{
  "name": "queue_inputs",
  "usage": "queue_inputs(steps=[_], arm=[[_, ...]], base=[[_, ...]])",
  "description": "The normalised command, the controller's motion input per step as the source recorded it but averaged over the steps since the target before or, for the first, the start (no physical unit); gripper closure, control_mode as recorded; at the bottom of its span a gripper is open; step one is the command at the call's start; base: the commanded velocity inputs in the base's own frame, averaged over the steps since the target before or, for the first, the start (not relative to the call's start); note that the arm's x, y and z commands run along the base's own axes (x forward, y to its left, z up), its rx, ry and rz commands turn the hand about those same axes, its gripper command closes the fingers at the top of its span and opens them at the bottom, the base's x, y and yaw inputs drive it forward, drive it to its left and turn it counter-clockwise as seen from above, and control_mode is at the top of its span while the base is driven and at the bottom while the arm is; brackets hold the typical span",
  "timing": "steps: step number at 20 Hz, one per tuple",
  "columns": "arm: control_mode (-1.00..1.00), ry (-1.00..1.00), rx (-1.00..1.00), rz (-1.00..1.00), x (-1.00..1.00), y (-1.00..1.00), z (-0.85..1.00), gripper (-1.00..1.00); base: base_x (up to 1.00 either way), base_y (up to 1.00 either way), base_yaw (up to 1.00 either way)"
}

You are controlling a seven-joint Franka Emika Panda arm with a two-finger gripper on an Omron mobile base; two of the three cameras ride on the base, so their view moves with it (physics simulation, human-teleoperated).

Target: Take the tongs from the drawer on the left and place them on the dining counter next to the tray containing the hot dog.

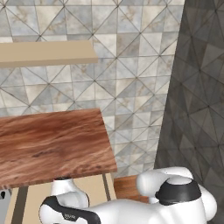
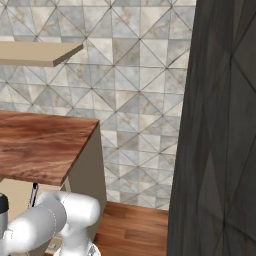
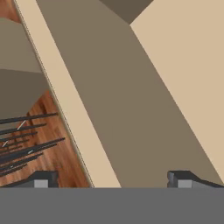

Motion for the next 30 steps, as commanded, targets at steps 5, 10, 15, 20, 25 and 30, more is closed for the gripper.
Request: queue_inputs(steps=[5, 10, 15, 20, 25, 30], arm=[[-1.0, 0.09, 0.0, 0.01, -0.39, 0.15, 0.0, -1.0], [-1.0, 0.1, 0.0, 0.01, -0.41, 0.16, 0.0, -1.0], [-1.0, 0.11, -0.01, 0.0, -0.4, 0.19, 0.0, -1.0], [-1.0, 0.13, -0.02, 0.0, -0.16, 0.06, 0.1, -1.0], [-1.0, 0.15, -0.02, 0.0, -0.01, 0.0, 0.29, -1.0], [-1.0, 0.07, -0.1, 0.0, 0.05, -0.14, 0.33, -1.0]], base=[[0.0, 0.0, 0.0], [0.0, 0.0, 0.0], [0.0, 0.0, 0.0], [0.0, 0.0, 0.0], [0.0, 0.0, 0.0], [0.0, 0.0, 0.0]])
